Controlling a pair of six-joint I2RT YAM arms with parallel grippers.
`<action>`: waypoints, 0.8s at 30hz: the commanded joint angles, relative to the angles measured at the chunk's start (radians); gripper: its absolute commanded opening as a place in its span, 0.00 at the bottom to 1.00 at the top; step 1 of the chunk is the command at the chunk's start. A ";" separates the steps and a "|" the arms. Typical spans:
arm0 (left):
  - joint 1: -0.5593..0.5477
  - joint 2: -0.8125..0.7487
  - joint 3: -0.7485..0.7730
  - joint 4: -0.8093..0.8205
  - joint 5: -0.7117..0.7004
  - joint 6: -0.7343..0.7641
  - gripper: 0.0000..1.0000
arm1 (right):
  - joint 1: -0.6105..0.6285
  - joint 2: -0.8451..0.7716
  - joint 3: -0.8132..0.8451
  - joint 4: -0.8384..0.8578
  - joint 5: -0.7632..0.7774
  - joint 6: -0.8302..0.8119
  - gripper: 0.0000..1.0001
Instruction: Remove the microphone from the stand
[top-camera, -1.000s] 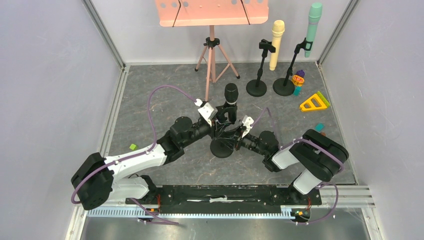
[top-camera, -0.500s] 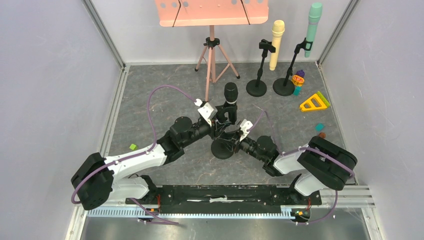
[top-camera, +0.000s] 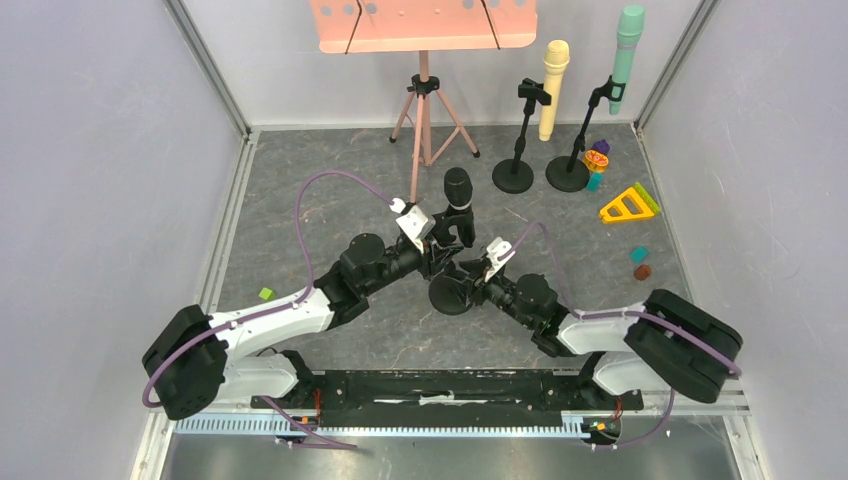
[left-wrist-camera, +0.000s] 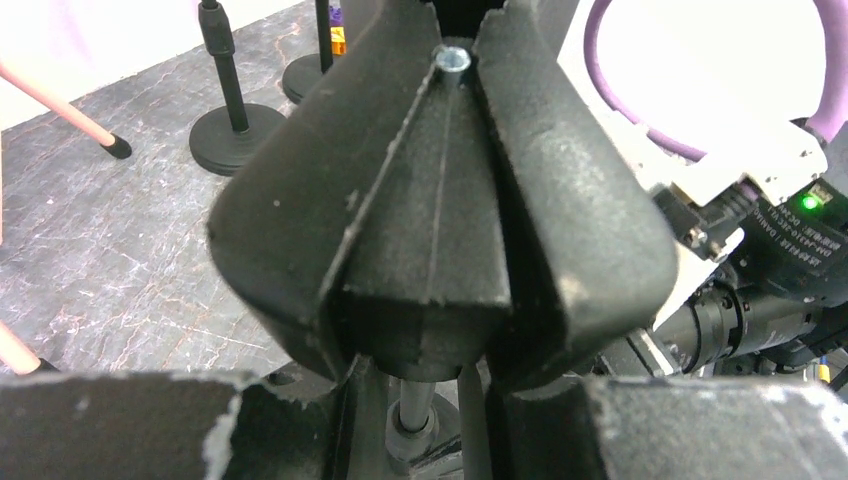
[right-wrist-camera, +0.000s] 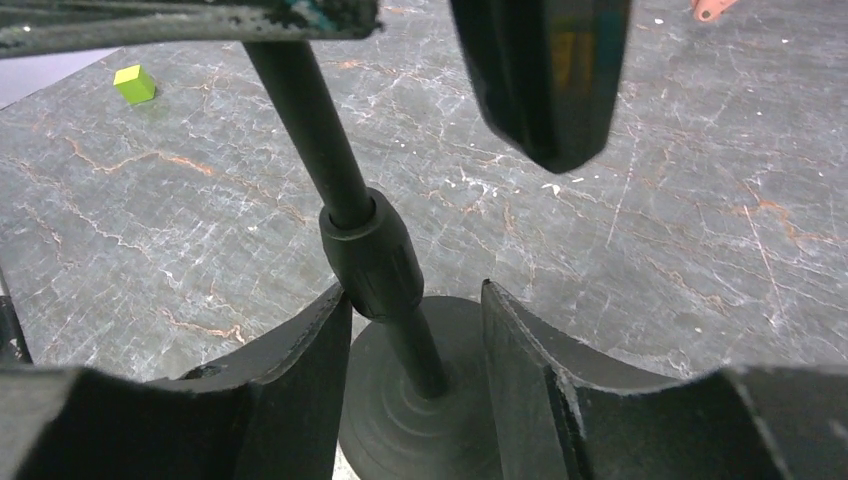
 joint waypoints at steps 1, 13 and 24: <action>0.001 -0.002 0.011 0.038 0.024 -0.017 0.33 | -0.047 -0.119 -0.005 -0.175 0.044 0.032 0.58; 0.001 0.009 0.042 -0.004 0.072 -0.017 0.51 | -0.059 -0.386 0.056 -0.601 0.082 0.033 0.66; 0.001 -0.017 0.095 -0.119 0.077 -0.005 0.74 | -0.059 -0.466 0.242 -0.808 0.098 0.014 0.76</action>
